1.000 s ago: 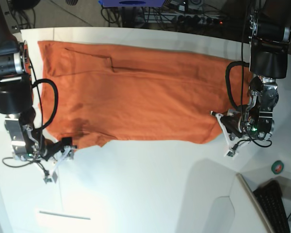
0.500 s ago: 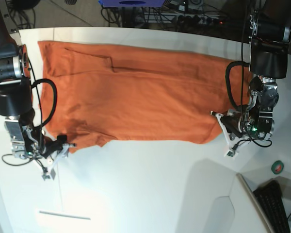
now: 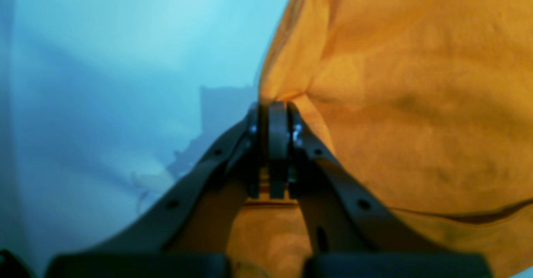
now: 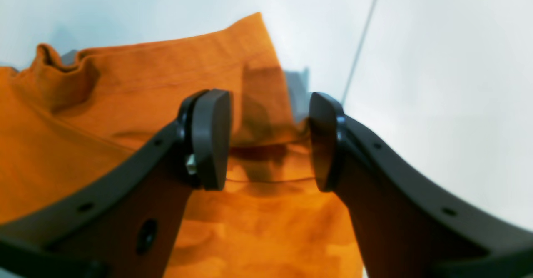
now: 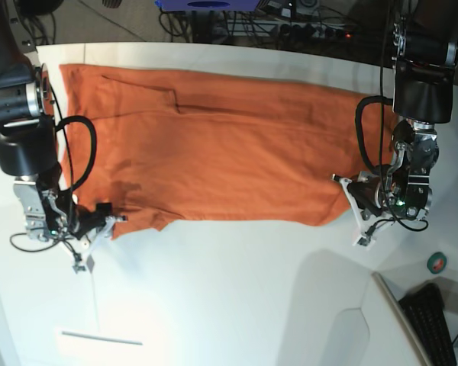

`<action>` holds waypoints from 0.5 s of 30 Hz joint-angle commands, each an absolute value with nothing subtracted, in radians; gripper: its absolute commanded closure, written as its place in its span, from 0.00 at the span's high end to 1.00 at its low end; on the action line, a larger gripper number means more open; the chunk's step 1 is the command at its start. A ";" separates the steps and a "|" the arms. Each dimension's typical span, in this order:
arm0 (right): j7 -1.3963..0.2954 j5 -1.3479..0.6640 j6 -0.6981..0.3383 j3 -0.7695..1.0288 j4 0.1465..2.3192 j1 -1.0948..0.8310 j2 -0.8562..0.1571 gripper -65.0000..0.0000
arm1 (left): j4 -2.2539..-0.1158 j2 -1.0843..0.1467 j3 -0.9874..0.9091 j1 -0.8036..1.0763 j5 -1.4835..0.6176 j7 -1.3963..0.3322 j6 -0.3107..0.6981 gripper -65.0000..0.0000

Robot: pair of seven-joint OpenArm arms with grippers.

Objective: Layout the t-shirt on the table in an organized manner, then fold the t-shirt properly
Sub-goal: 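Hold the hem with both grippers and pull it to straighten the shirt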

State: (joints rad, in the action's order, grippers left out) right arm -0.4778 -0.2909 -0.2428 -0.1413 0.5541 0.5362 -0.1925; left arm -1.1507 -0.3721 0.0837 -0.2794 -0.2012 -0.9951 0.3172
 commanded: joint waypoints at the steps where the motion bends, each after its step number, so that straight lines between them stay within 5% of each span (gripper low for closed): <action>1: -0.461 -0.298 -0.242 -0.136 0.565 0.567 -0.200 0.41 | -1.165 -0.389 0.076 -0.300 -0.199 -0.987 0.314 0.00; 6: -0.461 -0.300 -0.242 -0.134 0.565 0.572 -0.200 0.02 | -1.165 -0.392 0.076 -0.300 -0.199 -0.987 0.314 0.00; 15: -0.492 -0.302 -0.234 -0.133 0.601 0.579 -0.200 0.00 | -1.168 -0.392 0.076 -0.302 -0.189 -0.987 0.312 0.00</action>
